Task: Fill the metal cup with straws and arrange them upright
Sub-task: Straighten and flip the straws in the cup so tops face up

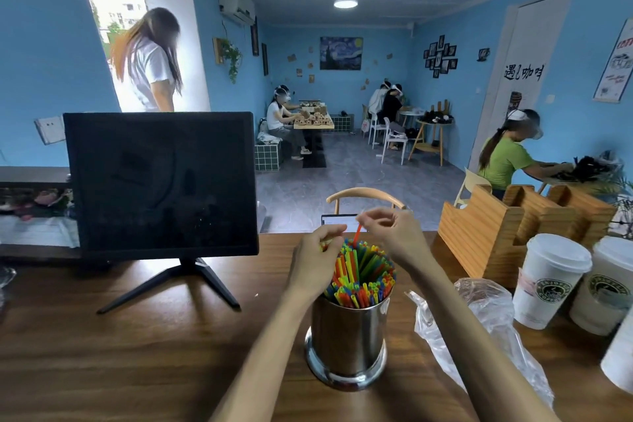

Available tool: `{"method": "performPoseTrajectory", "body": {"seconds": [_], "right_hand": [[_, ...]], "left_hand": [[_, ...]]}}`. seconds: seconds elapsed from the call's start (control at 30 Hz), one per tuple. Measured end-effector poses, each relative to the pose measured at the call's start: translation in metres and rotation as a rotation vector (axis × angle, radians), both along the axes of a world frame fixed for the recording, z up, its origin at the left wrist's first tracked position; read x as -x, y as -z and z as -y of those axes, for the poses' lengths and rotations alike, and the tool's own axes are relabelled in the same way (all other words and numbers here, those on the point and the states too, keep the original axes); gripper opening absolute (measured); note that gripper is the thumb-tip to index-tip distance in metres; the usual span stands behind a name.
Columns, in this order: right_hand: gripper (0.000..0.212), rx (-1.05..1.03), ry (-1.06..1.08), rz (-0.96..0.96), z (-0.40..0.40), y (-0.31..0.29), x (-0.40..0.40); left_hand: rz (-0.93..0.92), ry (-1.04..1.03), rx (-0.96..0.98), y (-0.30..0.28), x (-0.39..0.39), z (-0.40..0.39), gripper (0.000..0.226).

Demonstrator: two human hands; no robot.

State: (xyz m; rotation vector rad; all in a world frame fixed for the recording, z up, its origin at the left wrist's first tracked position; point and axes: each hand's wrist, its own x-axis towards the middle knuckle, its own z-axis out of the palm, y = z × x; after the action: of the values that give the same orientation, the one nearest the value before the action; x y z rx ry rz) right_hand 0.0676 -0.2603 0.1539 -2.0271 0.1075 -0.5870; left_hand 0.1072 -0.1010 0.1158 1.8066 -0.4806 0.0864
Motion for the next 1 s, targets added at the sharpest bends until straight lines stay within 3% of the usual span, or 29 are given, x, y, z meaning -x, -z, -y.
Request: {"method": "performPoseTrajectory", "body": {"seconds": [0.1,0.17,0.3,0.37,0.5,0.6,0.7,0.77,0.83,0.93,1.0], "right_hand": [[0.012,-0.191,-0.014,0.318,-0.005,-0.029,0.016],[0.013,-0.288,-0.093,0.469,-0.012,-0.046,0.029],[0.014,-0.378,-0.210,0.590,-0.023,-0.062,0.045],[0.016,-0.499,-0.309,0.595,-0.023,-0.066,0.051],[0.023,-0.873,-0.467,0.492,-0.015,-0.064,0.055],[0.024,-1.178,-0.570,0.353,-0.013,-0.055,0.055],[0.028,-1.374,-0.592,0.253,-0.010,-0.040,0.051],[0.035,-1.365,-0.594,0.184,-0.005,-0.029,0.046],[0.037,-1.211,-0.476,0.112,0.003,-0.018,0.040],[0.028,-0.647,-0.134,0.036,0.017,-0.002,0.028],[0.020,-0.340,-0.026,-0.051,0.023,0.007,0.023]], "left_hand": [[0.049,0.005,0.015,-0.003,0.004,-0.004,0.027],[-0.019,0.056,0.038,-0.008,0.007,-0.006,0.031],[-0.095,0.087,-0.009,-0.020,0.011,-0.008,0.044],[-0.105,0.104,0.079,-0.027,0.015,-0.010,0.042],[-0.174,0.026,0.427,-0.041,0.015,-0.022,0.017],[-0.284,0.007,0.728,-0.051,0.011,-0.027,0.019],[-0.237,-0.030,0.921,-0.065,0.015,-0.031,0.021],[-0.147,-0.073,0.980,-0.071,0.019,-0.033,0.023],[0.003,-0.139,0.946,-0.073,0.022,-0.034,0.025],[0.286,-0.210,0.733,-0.070,0.024,-0.030,0.017],[0.416,-0.216,0.585,-0.064,0.027,-0.024,0.015]]}}
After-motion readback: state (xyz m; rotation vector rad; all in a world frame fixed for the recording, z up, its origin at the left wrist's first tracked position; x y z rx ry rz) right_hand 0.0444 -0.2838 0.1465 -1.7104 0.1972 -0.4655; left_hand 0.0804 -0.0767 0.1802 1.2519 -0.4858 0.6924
